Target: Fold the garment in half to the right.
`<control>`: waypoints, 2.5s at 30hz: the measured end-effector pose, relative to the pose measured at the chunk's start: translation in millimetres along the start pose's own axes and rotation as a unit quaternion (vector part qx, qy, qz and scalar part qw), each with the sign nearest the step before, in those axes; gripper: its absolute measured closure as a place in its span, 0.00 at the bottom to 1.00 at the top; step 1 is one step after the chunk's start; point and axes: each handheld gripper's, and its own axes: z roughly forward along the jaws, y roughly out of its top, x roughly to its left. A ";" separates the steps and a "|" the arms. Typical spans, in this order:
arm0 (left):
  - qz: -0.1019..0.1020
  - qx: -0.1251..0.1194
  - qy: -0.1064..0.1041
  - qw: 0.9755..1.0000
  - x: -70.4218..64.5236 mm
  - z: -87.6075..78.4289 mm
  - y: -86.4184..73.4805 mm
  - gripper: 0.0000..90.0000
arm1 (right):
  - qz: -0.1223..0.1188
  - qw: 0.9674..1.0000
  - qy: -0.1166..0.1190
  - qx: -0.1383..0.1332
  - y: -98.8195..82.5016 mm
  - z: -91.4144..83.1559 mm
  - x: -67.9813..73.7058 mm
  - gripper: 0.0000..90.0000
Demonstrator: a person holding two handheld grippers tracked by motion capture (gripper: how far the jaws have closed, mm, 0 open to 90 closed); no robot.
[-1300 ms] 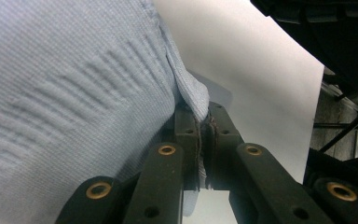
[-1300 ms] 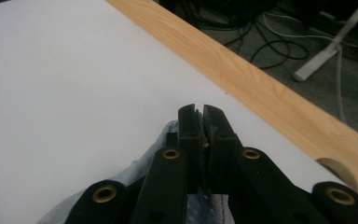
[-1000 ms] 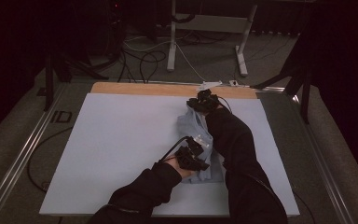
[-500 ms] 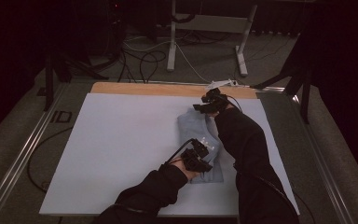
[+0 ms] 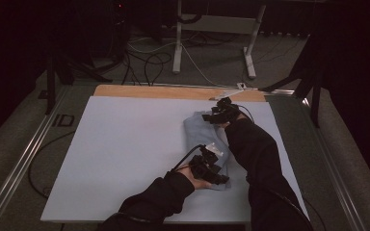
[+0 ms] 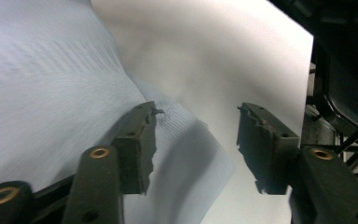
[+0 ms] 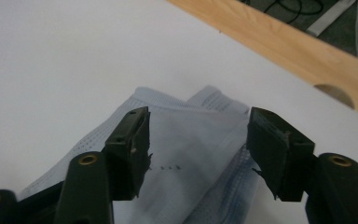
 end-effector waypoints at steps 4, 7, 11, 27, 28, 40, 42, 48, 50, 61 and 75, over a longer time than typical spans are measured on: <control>0.004 -0.031 -0.007 0.999 -0.7 -12.3 -4.5 0.41 | 0.006 1.000 0.001 0.012 -3.5 0.5 0.6 0.40; 0.006 -0.056 -0.015 0.998 -0.5 -21.8 -8.6 0.32 | 0.017 1.000 0.000 0.014 -8.5 1.1 -0.2 0.38; 0.043 -0.070 0.008 0.997 -2.9 -31.6 -16.1 0.15 | 0.031 0.999 0.005 0.023 -15.3 2.2 0.5 0.36; 0.060 -0.126 0.061 0.988 10.1 -86.2 -59.7 0.00 | 0.075 0.993 0.039 0.079 -31.3 18.0 -4.1 0.46; 0.056 -0.127 0.063 0.988 10.6 -88.9 -63.0 0.00 | 0.075 0.993 0.037 0.080 -31.6 18.8 -4.1 0.49; 0.032 -0.139 0.092 0.986 17.7 -116.0 -102.5 0.00 | 0.041 0.991 -0.052 0.118 -22.8 21.8 -0.5 0.97; 0.025 -0.144 0.098 0.984 20.4 -117.7 -109.6 0.00 | 0.021 0.990 -0.079 0.113 -16.7 21.2 4.4 0.97; 0.015 -0.162 0.111 0.980 26.5 -121.0 -125.9 0.00 | -0.005 0.995 -0.086 0.056 0.1 14.0 18.4 0.98; 0.014 -0.165 0.113 0.980 27.1 -123.2 -128.2 0.00 | -0.002 0.997 -0.071 0.029 3.2 8.0 19.4 0.98; 0.042 -0.184 0.145 0.971 31.2 -135.9 -142.4 0.00 | 0.027 0.995 -0.074 0.053 -15.6 24.3 3.1 0.98; 0.034 -0.173 0.155 0.972 32.6 -135.5 -152.1 0.00 | 0.031 0.991 -0.088 0.098 -32.1 46.9 -0.2 0.96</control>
